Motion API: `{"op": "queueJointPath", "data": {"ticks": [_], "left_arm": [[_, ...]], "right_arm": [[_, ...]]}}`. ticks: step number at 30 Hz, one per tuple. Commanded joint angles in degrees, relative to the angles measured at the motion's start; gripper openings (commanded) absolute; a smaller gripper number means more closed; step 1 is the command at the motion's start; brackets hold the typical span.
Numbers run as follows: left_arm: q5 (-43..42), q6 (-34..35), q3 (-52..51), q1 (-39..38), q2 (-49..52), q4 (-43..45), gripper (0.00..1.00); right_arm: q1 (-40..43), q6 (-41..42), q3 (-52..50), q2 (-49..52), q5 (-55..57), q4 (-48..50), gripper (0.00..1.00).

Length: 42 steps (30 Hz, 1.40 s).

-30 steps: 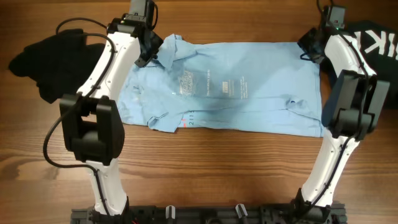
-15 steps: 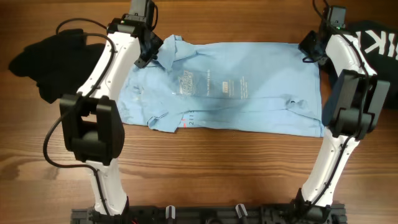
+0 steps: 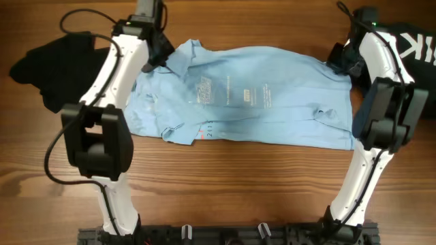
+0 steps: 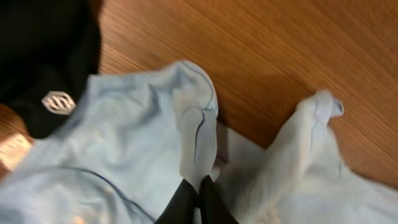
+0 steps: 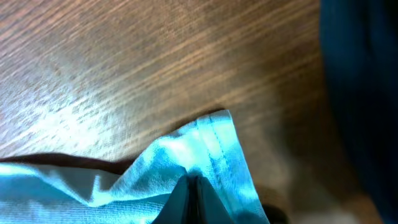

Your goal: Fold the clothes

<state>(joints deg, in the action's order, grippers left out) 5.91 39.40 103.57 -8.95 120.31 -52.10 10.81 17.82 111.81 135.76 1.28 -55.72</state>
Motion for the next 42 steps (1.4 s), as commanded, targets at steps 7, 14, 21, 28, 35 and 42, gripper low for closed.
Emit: {"op": "queueJointPath", "data": {"ticks": [7,14,21,28,35,42], "left_arm": [[0.1,-10.3,0.3,2.7,-9.9,-2.3,0.04],[0.2,-11.6,0.3,2.8,-11.2,-11.8,0.04],[6.5,-13.5,0.3,2.8,-11.2,-17.3,0.04],[7.9,-13.5,-1.8,2.8,-11.0,-22.0,0.04],[9.0,-13.5,-5.8,2.8,-11.0,-22.6,0.18],[9.2,-13.8,-5.8,2.8,-11.0,-24.5,0.49]], "right_arm": [[0.2,-1.3,1.8,-13.7,-2.6,-7.4,0.04],[0.3,-1.1,1.8,-15.0,-2.8,-21.8,0.04],[0.3,-2.7,1.8,-15.0,-2.6,-29.7,0.04],[0.5,-6.1,1.5,-15.0,-2.6,-34.6,0.04],[0.6,-8.8,-2.6,-15.0,-2.6,-36.4,0.06],[0.7,-8.8,-2.7,-15.0,-2.6,-36.5,0.71]]}}
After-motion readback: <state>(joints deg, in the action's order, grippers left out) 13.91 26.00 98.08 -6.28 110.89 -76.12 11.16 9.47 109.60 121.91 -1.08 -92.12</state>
